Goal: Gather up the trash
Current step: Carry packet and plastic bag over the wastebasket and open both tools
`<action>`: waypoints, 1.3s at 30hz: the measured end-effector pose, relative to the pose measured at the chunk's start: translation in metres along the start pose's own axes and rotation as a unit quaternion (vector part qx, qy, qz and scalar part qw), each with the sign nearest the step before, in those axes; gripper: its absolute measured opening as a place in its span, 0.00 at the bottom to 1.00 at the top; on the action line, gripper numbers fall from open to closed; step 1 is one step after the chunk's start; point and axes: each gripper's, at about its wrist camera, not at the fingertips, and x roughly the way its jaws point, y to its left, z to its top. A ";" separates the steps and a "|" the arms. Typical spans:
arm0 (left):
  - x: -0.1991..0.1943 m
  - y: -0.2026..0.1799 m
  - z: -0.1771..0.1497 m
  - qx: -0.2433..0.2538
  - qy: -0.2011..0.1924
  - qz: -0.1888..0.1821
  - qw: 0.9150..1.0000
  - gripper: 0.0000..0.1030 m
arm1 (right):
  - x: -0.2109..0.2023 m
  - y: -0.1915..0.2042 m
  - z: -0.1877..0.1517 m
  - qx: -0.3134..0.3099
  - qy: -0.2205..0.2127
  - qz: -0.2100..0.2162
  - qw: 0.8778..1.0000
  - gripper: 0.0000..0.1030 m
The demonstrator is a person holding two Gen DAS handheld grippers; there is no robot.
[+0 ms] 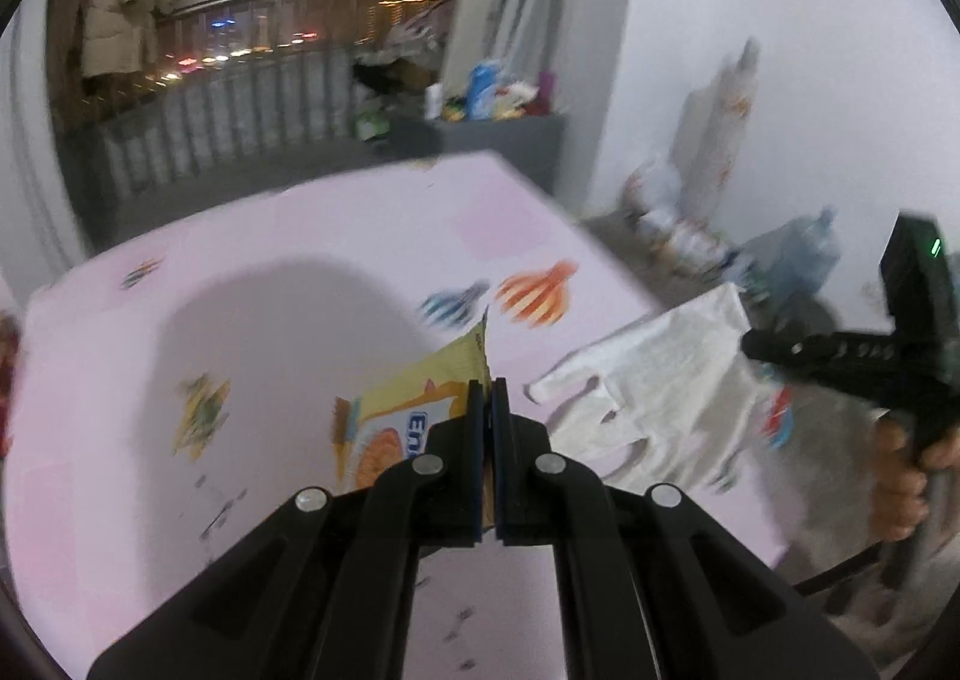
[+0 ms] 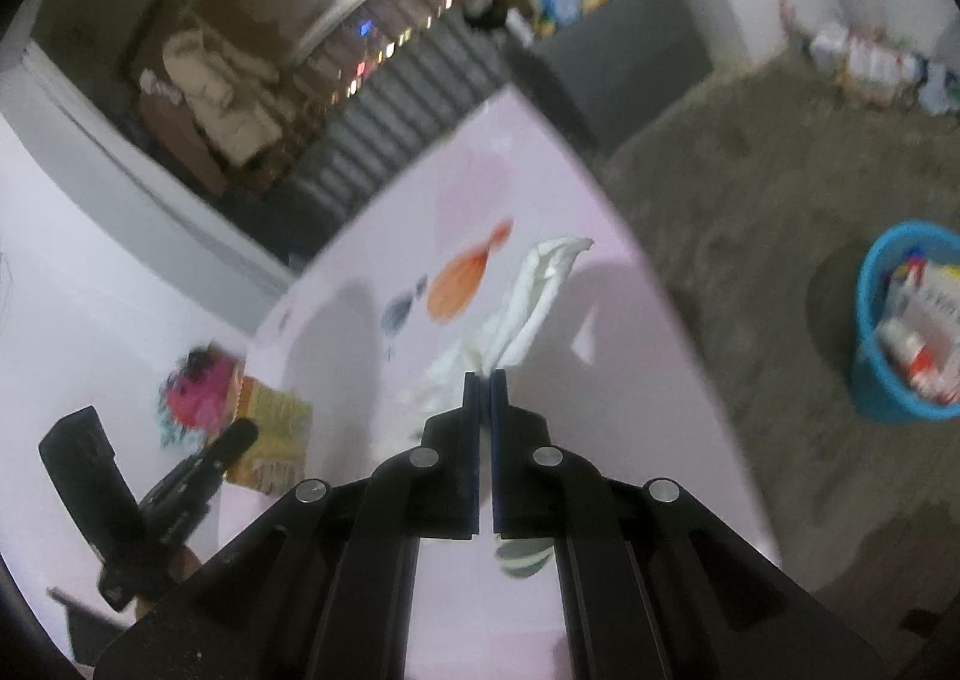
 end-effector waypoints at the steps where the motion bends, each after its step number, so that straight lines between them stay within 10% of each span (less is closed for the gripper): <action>1: -0.001 -0.003 0.009 -0.002 -0.005 -0.018 1.000 0.02 | -0.015 -0.004 0.008 -0.001 -0.023 -0.009 1.000 0.01; 13: 0.060 -0.140 0.124 0.047 0.027 -0.248 0.967 0.02 | -0.164 -0.114 0.050 0.060 -0.213 -0.154 0.963 0.01; 24: 0.205 -0.326 0.107 0.125 0.173 -0.285 0.935 0.02 | -0.140 -0.242 0.065 0.141 -0.192 -0.213 0.947 0.01; 39: 0.346 -0.413 0.082 0.097 0.248 -0.310 0.913 0.03 | -0.110 -0.337 0.075 0.207 -0.191 -0.190 0.941 0.04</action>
